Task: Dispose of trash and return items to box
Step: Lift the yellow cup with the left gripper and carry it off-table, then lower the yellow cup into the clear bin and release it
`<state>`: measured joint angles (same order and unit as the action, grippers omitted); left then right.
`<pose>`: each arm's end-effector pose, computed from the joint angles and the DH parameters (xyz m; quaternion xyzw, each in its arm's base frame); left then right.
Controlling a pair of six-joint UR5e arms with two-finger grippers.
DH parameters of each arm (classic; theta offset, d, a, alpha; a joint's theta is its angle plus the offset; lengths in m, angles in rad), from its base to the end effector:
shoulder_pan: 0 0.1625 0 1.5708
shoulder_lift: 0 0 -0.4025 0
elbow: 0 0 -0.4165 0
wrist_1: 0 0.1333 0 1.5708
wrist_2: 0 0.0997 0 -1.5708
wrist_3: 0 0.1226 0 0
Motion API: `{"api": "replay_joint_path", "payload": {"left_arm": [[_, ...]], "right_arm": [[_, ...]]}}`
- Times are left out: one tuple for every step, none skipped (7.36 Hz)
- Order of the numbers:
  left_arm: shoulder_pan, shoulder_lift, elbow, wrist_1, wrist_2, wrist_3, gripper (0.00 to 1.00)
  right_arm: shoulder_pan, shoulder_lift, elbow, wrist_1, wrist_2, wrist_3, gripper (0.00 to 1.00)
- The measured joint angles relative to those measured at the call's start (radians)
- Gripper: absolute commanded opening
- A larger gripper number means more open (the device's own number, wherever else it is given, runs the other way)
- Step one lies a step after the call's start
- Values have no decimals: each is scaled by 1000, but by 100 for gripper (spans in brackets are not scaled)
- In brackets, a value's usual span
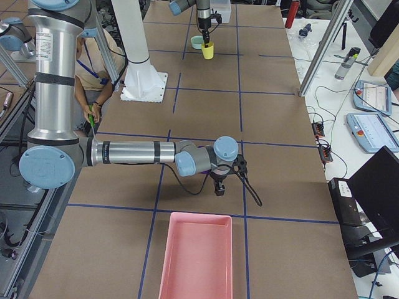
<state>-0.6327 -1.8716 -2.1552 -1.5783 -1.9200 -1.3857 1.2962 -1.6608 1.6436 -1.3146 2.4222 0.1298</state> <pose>0.3776 -0.3902 0.2192 0.0252 0.4524 -0.1240 0.8828 -0.0950 -0.4888 0.6254 0.0240 -0.4235 -0.1145 0.8983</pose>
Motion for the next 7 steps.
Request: {"api": "replay_joint_path", "payload": {"left_arm": [[-88, 72, -34, 25, -5, 145, 0], [-186, 151, -55, 34, -18, 321, 0], [-289, 223, -61, 36, -57, 512, 0], [-394, 294, -55, 35, -107, 710, 0], [-505, 348, -29, 33, -141, 904, 0], [-628, 383, 32, 30, -159, 1111, 0], [-735, 403, 116, 18, -173, 1305, 0]], "right_arm": [[0, 0, 1, 0, 0, 0, 100], [0, 0, 1, 0, 4, 0, 100], [0, 0, 1, 0, 10, 1, 100], [0, 0, 3, 0, 14, 1, 100], [0, 0, 7, 0, 16, 2, 100], [0, 0, 10, 0, 17, 2, 100], [0, 1, 11, 1, 17, 1, 100]]}}
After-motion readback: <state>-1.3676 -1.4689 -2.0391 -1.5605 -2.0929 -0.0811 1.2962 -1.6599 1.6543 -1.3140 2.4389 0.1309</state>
